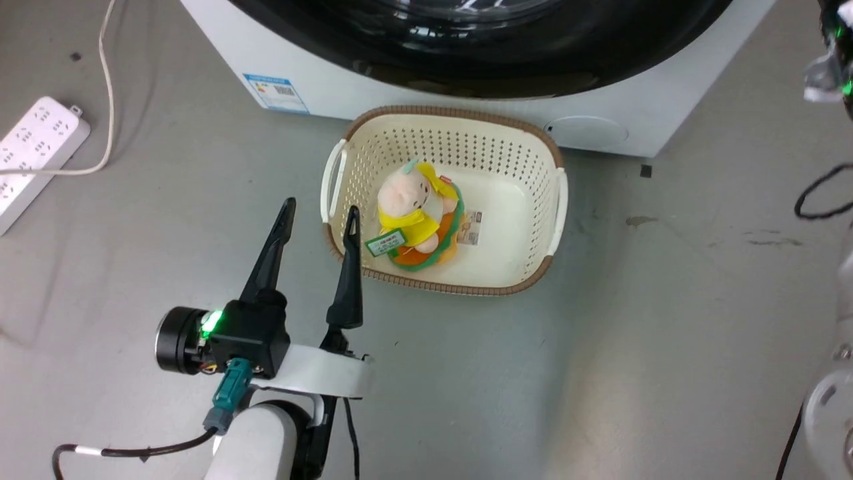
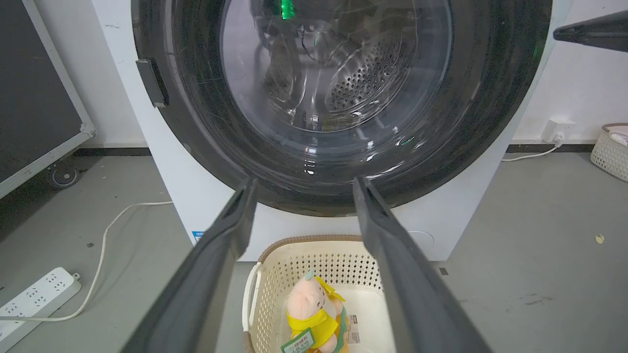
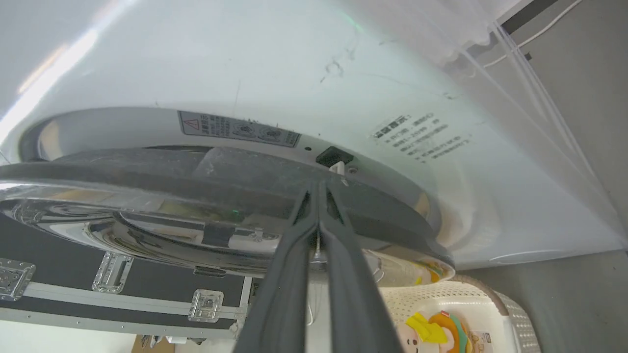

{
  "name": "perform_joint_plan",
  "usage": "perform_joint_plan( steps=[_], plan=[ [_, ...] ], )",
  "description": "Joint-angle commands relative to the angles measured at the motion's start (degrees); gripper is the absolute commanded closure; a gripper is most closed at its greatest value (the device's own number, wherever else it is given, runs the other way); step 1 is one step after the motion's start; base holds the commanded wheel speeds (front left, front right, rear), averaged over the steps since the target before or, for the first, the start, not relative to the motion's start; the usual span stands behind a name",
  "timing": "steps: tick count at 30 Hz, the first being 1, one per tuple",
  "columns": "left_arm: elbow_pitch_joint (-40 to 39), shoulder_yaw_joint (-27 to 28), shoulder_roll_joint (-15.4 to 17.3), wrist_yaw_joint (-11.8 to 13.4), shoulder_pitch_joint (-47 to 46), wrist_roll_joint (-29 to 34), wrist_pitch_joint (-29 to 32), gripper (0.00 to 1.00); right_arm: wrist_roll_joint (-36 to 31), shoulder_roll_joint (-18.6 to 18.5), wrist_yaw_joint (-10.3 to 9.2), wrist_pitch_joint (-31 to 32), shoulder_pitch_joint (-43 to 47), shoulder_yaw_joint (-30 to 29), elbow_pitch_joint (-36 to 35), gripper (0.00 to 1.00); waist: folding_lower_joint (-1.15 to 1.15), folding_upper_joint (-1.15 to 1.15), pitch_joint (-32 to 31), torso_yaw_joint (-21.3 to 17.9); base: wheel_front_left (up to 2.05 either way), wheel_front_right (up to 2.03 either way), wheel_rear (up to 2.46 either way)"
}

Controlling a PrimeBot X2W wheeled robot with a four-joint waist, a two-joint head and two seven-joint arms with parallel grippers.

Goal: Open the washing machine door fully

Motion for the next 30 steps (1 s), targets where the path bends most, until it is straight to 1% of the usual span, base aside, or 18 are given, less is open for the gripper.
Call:
perform_joint_plan(
  steps=[1,9,17,22,26,30],
  plan=[
    [-0.3,-0.4,0.1,0.4,-1.1,-0.4,-0.7,0.0,1.3,-0.8,0.08,1.3,-3.5,-1.1,2.2,1.0,0.0,0.0,0.7,0.4,0.0,0.0,0.0],
    [-0.5,-1.8,0.1,1.2,-2.5,-1.0,-1.6,0.0,3.1,-2.3,0.07,5.9,-11.7,-4.1,10.1,1.0,0.0,0.0,3.0,1.7,0.0,0.0,0.0],
    [-0.8,-3.0,0.1,1.7,-3.8,-1.5,-2.6,0.0,4.3,-4.2,0.07,9.4,-17.8,-6.4,17.0,1.0,0.0,0.0,4.9,2.6,0.0,0.0,0.0],
    [-0.9,-3.8,0.1,2.0,-4.6,-1.8,-3.2,0.0,5.6,-5.1,0.07,13.4,-21.2,-7.8,21.8,1.0,0.0,0.0,6.0,3.0,0.0,0.0,0.0],
    [-0.8,-4.3,0.1,2.2,-5.0,-2.0,-3.7,0.0,6.8,-5.5,0.07,17.3,-22.5,-8.4,24.6,1.0,0.0,0.0,6.0,3.3,0.0,0.0,0.0],
    [-0.5,-4.5,0.1,2.5,-4.8,-2.1,-4.2,0.0,7.7,-5.9,0.07,20.3,-21.1,-8.6,25.9,1.0,0.0,0.0,4.7,3.4,0.0,0.0,0.0]
  ],
)
